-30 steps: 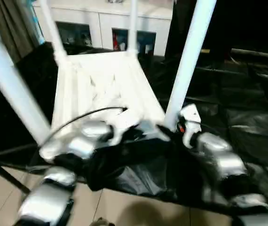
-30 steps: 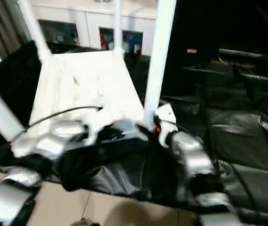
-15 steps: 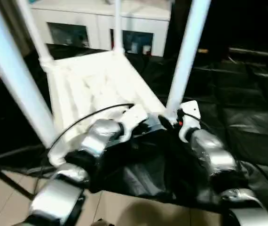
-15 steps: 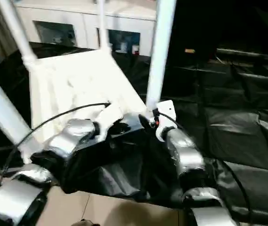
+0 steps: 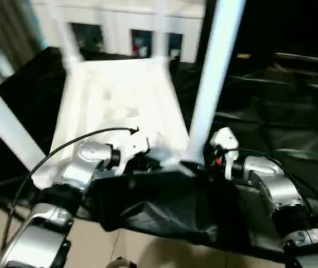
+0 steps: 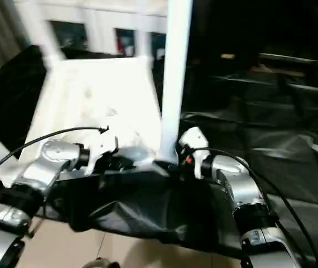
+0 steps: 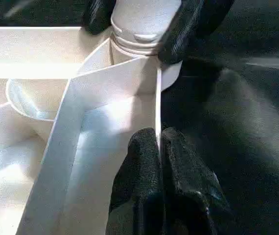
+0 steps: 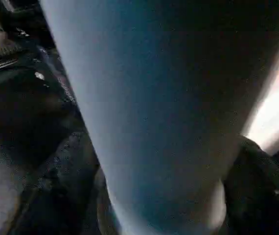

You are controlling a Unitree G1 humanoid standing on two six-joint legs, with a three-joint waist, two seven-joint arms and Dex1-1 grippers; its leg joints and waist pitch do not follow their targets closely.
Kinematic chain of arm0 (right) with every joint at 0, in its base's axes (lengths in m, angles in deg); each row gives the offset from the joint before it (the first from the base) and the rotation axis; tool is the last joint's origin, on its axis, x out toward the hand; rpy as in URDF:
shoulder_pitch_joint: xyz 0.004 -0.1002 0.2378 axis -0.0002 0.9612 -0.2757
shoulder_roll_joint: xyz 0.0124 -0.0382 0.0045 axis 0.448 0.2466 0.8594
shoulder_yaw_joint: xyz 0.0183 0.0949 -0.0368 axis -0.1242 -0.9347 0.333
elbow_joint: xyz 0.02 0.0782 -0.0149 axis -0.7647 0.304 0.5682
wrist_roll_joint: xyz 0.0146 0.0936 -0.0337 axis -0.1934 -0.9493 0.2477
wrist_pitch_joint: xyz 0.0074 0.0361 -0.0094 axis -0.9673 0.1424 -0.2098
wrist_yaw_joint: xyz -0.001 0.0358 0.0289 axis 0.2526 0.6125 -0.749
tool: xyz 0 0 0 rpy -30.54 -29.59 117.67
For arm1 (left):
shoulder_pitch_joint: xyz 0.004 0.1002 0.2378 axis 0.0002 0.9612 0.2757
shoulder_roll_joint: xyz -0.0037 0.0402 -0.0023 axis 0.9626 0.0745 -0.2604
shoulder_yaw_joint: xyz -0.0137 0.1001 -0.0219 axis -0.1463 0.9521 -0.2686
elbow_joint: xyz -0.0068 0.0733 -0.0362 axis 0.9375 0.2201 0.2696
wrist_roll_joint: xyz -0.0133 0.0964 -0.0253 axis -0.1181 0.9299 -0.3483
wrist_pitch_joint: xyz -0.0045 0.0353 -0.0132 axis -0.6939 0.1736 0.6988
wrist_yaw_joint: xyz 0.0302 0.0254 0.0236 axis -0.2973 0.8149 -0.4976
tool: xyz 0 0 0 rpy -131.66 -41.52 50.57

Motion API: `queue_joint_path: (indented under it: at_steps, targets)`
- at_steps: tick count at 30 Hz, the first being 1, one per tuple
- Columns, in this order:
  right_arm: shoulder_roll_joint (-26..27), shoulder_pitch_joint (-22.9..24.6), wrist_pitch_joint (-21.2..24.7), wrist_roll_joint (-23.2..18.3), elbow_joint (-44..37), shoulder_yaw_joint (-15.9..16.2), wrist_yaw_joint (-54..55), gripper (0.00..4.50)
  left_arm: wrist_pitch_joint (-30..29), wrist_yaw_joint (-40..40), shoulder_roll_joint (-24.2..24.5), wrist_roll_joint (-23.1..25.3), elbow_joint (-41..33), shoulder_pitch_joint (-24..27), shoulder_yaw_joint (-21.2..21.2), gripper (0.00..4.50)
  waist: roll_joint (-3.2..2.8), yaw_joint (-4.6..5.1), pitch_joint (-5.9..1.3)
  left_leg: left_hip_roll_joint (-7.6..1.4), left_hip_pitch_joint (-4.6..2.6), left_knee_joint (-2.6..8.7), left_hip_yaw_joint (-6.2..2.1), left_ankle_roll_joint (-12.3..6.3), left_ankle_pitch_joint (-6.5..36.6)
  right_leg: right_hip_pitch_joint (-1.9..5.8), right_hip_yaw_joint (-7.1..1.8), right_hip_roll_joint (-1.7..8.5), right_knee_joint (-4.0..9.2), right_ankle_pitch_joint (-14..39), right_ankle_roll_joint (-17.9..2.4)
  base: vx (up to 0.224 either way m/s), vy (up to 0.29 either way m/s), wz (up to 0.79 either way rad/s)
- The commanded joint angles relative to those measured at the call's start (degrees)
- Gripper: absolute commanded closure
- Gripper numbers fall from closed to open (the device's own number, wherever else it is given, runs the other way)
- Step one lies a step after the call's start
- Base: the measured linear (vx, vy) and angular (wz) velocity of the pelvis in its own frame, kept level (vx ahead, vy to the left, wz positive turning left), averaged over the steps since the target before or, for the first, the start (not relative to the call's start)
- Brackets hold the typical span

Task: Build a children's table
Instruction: Rotate leg to tighten

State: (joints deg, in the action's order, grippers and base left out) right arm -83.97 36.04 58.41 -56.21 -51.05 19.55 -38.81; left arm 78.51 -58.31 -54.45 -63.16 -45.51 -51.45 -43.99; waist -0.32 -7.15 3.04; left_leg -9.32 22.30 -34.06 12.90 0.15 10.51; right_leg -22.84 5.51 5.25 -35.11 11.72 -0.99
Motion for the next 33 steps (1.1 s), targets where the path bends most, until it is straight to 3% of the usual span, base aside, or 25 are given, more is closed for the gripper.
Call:
queue_joint_path:
  at_steps: [1,6,8,12,16,17,18,19,21,22,23,24,26,30,33]
  targets:
    - [-0.5,0.4,0.1,-0.1,-0.4,1.0,-1.2,0.99,0.1,-1.6,-0.7,-1.5,-1.7,0.3,1.1,4.50,0.45,-0.02,-3.83,-5.36,-1.52,3.75,-2.62,-4.49,7.8,2.56,-3.69,5.43,3.20,2.3,-15.3,0.000,0.000,0.00]
    - [-1.1,0.5,0.1,0.0,-0.7,2.0,-3.2,1.32,0.2,-2.3,-0.8,-1.6,-2.2,0.7,1.1,4.50,0.52,-0.06,-3.81,-5.40,-1.71,3.89,-2.69,-2.45,9.3,2.61,-3.83,5.57,3.57,5.7,-14.3,0.000,0.000,0.00]
    - [-1.3,0.6,0.2,0.1,-0.8,2.3,-3.5,1.66,0.2,-2.3,-0.9,-1.6,-2.2,0.7,1.1,4.50,0.55,-0.06,-3.88,-5.32,-1.63,3.79,-2.67,-2.74,8.5,2.63,-3.81,5.48,3.40,4.5,-14.3,0.000,0.000,0.00]
    - [-1.9,1.5,1.1,-0.1,-2.1,2.3,-4.3,1.79,0.3,-1.2,-1.4,-1.8,-2.2,0.8,0.8,4.50,0.35,-0.23,-4.01,-5.29,-1.60,3.60,-2.66,-3.64,7.0,2.66,-3.74,5.40,3.13,2.2,-14.5,0.000,0.000,0.00]
    - [-1.4,1.8,1.7,-0.5,-1.7,1.3,-2.2,1.80,0.1,1.8,-2.3,-1.2,-1.4,0.4,0.2,4.50,0.37,-0.47,-4.02,-5.28,-1.68,3.56,-2.66,-3.31,7.8,2.68,-3.76,5.40,3.33,3.3,-14.4,0.000,0.000,0.00]
    - [0.4,1.2,1.9,0.8,0.9,-0.6,5.2,1.81,0.0,9.0,-3.8,1.0,2.1,-1.4,-0.5,4.50,0.28,-0.50,-3.96,-5.32,-1.72,3.61,-2.69,-3.05,7.9,2.57,-3.78,5.40,3.41,3.9,-14.2,0.000,0.000,0.00]
    - [0.4,1.2,1.9,0.8,0.9,-0.6,5.2,1.81,0.0,9.0,-3.8,1.0,2.1,-1.4,-0.5,4.50,0.33,-0.26,-3.82,-5.32,-1.92,3.78,-2.71,-2.41,9.1,2.35,-3.84,5.33,3.71,5.5,-14.0,0.000,0.000,0.00]
    - [2.1,0.7,2.5,1.7,2.8,-2.0,11.6,1.82,-0.4,14.7,-5.1,2.5,5.1,-3.2,-1.1,4.50,0.34,-0.26,-3.72,-5.26,-1.91,3.82,-2.77,-1.91,10.0,2.37,-3.87,5.49,3.93,7.0,-13.9,0.000,0.000,0.00]
    - [3.6,0.4,3.5,2.2,3.9,-3.0,16.5,1.82,-0.9,19.0,-6.3,3.2,7.3,-4.6,-1.6,4.50,0.50,0.18,-3.51,-5.09,-2.37,4.17,-3.03,0.88,13.7,2.32,-3.92,5.69,4.87,14.7,-12.1,0.000,0.000,0.00]
    - [5.2,0.3,4.3,2.1,4.6,-4.0,20.3,1.82,-1.4,22.5,-7.4,3.6,9.0,-6.0,-2.1,4.50,0.66,0.21,-3.55,-5.07,-2.39,4.21,-3.06,1.14,13.9,2.38,-3.90,5.75,4.97,15.6,-11.7,0.000,0.000,0.00]
    - [8.3,-0.2,5.3,2.0,6.0,-5.2,26.9,1.82,-2.5,28.2,-9.3,4.4,11.5,-8.2,-2.5,4.50,0.61,0.29,-3.32,-5.09,-2.72,4.25,-3.01,1.46,15.1,1.88,-4.05,5.82,5.50,18.0,-11.0,0.000,0.000,0.00]
    - [8.3,-0.2,5.3,2.0,6.0,-5.2,26.9,1.82,-2.5,28.2,-9.3,4.4,11.5,-8.2,-2.5,4.50,0.64,0.44,-3.29,-5.07,-2.90,4.33,-3.16,2.13,16.1,1.81,-4.07,5.90,5.63,19.5,-10.6,0.000,0.000,0.00]
    - [12.2,-1.4,5.0,2.6,8.6,-5.7,34.2,1.83,-4.1,34.3,-11.6,4.9,13.5,-10.6,-3.3,4.50,0.68,0.62,-3.32,-5.12,-2.71,4.45,-3.19,2.06,15.9,1.90,-4.06,5.94,5.78,19.4,-10.0,0.000,0.000,0.00]
    - [15.2,-3.0,4.6,2.7,10.9,-6.3,38.6,1.83,-4.5,37.4,-13.3,5.0,14.6,-11.7,-3.8,4.50,0.50,1.14,-3.29,-5.08,-2.61,4.65,-3.30,2.19,16.7,1.99,-4.04,5.91,5.80,18.4,-9.9,0.000,0.000,0.00]
    - [17.6,-4.1,2.4,4.5,11.5,-4.2,38.0,1.83,-3.1,37.6,-14.7,5.2,15.2,-11.9,-3.6,4.50,0.46,1.25,-3.39,-5.03,-2.21,4.69,-3.34,1.80,15.5,2.30,-4.03,5.98,5.51,16.6,-10.0,0.000,0.000,0.00]
